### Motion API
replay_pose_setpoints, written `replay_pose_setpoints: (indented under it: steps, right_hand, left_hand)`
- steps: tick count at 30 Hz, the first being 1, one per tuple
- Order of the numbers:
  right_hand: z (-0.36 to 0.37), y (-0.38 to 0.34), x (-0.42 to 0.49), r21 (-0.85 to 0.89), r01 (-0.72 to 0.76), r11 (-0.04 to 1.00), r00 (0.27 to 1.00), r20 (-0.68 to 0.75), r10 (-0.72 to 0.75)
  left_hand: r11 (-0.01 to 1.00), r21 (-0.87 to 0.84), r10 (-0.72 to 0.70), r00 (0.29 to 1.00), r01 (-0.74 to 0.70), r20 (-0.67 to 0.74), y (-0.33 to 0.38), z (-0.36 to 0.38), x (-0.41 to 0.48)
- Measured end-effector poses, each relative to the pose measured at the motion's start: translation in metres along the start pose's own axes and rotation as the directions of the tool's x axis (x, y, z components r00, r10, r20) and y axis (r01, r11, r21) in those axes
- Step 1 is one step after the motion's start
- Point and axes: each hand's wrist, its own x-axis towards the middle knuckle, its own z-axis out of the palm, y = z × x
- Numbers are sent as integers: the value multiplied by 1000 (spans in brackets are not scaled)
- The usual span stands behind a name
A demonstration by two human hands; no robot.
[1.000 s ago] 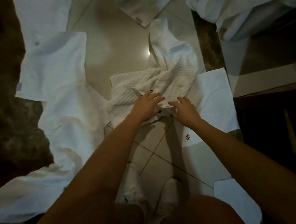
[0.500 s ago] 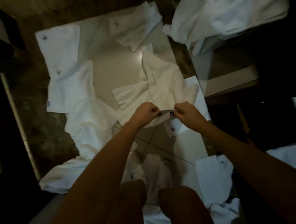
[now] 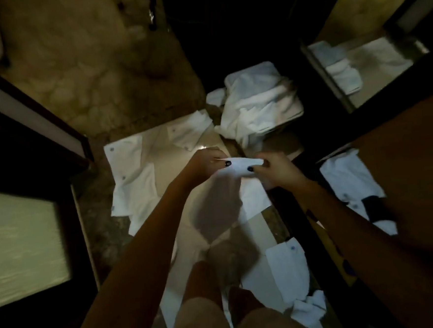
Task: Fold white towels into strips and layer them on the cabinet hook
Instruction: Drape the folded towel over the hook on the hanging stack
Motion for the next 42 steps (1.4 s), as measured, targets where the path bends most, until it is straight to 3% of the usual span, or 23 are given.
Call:
replay_pose_setpoints:
  steps: [4,7,11,15,19,21,23,27,31,33,37,42]
  right_hand:
    - [-45,-13,-53,-123,9,992,994,-107,-23]
    - [-73,-17,-97,-17,-90,996,965,-248,83]
    - [-94,-37,-145,20,-147,989,928,-343,145]
    - [-95,-51,-190,-104,-316,943,908,-322,268]
    - [-84,-54,-245,90,-310,946,735,-609,299]
    - [-78,-56,-268,186,-303,935,640,-687,344]
    - [-75,-54,-289,255,-309,916,581,-713,394]
    - [-71,-45,-328,410,-336,848,534,-659,529]
    - [-64,-40,-354,570,-321,756,364,-663,654]
    - [-62,-45,-363,586,-238,775,373,-682,630]
    - [-74,-69,-378,541,-66,838,458,-730,507]
    - [-104,-83,-379,545,24,838,641,-651,405]
  left_hand:
    - [969,167,190,981,-182,-34,61,-29,-10]
    - [975,78,214,975,-209,-53,99,-50,-14]
    - [926,129,349,935,-354,57,142,-69,-23]
    - [914,-1,398,898,-405,184,176,-82,-37]
    - [882,-91,467,834,-462,294,212,-82,-42]
    - [871,-118,486,802,-476,347,227,-76,-40]
    - [860,-144,504,772,-490,387,239,-67,-38]
    - [847,-191,525,721,-497,453,255,-45,-38]
    - [823,-262,561,654,-504,508,265,-22,-36]
    - [801,-288,593,624,-525,510,274,-10,-33]
    - [754,-326,653,600,-570,463,293,12,-26]
    - [765,-418,643,549,-490,533,318,38,-34]
